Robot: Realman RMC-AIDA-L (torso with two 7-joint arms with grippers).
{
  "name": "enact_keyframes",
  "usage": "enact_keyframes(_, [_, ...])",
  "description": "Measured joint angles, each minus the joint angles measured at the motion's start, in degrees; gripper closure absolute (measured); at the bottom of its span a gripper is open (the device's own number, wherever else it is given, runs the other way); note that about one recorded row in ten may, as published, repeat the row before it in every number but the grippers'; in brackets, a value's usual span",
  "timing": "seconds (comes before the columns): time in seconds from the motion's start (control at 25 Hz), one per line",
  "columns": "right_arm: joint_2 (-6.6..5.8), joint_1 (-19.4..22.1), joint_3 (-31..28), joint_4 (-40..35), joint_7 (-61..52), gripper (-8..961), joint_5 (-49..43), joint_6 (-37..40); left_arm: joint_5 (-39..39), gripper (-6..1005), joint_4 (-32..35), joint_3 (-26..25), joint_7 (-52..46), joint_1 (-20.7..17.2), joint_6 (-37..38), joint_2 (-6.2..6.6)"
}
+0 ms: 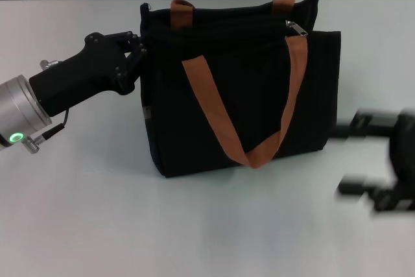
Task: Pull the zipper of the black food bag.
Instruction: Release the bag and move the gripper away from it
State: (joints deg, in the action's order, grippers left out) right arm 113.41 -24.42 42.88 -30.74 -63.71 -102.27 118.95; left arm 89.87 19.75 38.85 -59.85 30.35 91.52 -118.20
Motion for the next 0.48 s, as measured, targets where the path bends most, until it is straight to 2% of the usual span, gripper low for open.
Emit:
enact_keyframes(0.12, [1.8,0.9,-0.2,2.7,8.8,391,-7.5,-4.3,0.1,959,0.1,0.0,-1.0,0.0,0.0,0.0])
enact_keyframes(0.24, [3.94,2.6,0.0,2.9,14.2,264,-10.2,-10.1,0.2,959,0.4,0.0,-1.1,-0.2,-0.1,0.14])
enact_keyframes(0.32, [4.56,3.3,0.4,3.2,16.1,180,-10.9,-12.5,0.4,959,0.4,0.0,-1.1,-0.2,-0.1,0.25])
enact_keyframes(0.48, [4.98,3.5,0.4,3.6,17.0,151,-12.2,-14.6,0.6,958,0.5,-0.2,-1.2,-0.4,-0.1,0.33])
